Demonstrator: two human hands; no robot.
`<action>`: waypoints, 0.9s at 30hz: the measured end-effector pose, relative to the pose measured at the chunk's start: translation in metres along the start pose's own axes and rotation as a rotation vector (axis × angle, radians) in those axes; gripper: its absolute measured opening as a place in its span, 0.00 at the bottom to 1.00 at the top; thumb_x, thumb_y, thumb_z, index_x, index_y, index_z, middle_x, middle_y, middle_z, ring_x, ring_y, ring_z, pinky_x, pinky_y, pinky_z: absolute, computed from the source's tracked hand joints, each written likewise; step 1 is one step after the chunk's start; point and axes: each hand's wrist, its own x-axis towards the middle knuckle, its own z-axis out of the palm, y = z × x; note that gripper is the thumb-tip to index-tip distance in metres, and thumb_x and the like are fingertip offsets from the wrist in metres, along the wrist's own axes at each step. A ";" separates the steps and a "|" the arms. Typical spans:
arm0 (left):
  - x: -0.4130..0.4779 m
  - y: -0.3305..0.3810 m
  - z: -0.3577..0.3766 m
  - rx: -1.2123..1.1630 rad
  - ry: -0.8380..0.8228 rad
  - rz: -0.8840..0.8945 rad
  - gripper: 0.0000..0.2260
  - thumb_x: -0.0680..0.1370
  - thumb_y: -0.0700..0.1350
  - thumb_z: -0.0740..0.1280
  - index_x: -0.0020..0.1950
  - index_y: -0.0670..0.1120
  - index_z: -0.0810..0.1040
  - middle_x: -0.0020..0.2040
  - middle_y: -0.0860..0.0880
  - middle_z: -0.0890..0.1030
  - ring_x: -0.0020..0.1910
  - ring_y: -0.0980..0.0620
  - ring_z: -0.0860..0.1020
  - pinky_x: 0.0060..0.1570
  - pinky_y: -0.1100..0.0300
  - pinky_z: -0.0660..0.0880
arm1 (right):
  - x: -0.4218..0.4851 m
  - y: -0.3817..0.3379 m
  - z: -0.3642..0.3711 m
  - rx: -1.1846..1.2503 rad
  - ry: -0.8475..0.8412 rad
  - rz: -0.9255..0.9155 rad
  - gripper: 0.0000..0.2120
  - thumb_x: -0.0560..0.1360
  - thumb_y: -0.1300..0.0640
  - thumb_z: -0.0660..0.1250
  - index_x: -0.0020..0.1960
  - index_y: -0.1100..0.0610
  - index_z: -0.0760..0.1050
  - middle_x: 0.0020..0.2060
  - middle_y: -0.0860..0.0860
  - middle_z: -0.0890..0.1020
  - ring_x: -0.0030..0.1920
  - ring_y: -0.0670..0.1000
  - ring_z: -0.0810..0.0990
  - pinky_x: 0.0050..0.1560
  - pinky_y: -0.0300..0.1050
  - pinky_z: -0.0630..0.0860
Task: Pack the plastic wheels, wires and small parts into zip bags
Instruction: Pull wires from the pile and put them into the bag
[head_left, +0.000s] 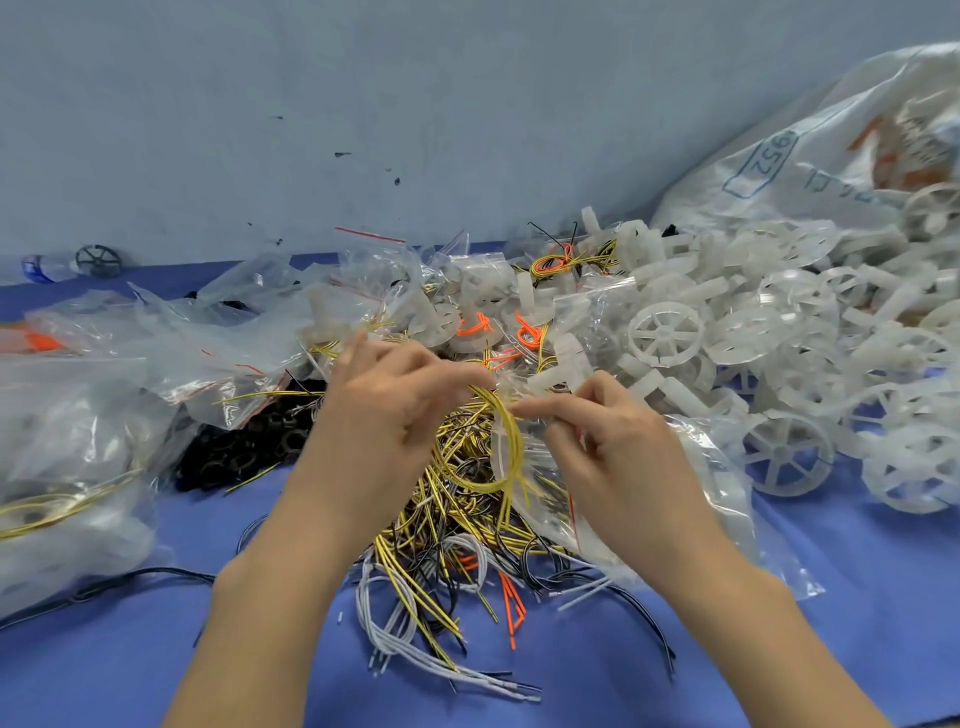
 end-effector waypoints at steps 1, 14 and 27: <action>0.001 0.003 0.003 0.016 -0.027 0.015 0.10 0.79 0.43 0.67 0.55 0.55 0.83 0.41 0.55 0.78 0.49 0.51 0.71 0.70 0.40 0.60 | 0.000 -0.001 0.000 -0.006 -0.034 0.011 0.13 0.78 0.55 0.62 0.53 0.42 0.83 0.39 0.42 0.71 0.36 0.43 0.72 0.38 0.46 0.71; 0.000 0.018 0.021 -0.024 -0.162 -0.051 0.18 0.82 0.53 0.61 0.70 0.50 0.73 0.57 0.55 0.78 0.59 0.53 0.75 0.62 0.51 0.69 | -0.001 -0.004 -0.002 -0.074 -0.003 0.014 0.18 0.79 0.45 0.57 0.42 0.53 0.79 0.35 0.46 0.68 0.35 0.51 0.71 0.35 0.49 0.68; -0.009 0.041 0.040 0.007 -0.292 -0.118 0.46 0.69 0.66 0.61 0.78 0.55 0.38 0.64 0.56 0.62 0.68 0.56 0.62 0.69 0.57 0.63 | 0.002 0.003 -0.002 0.111 0.160 0.106 0.14 0.80 0.49 0.63 0.40 0.51 0.83 0.33 0.48 0.69 0.36 0.49 0.72 0.38 0.49 0.69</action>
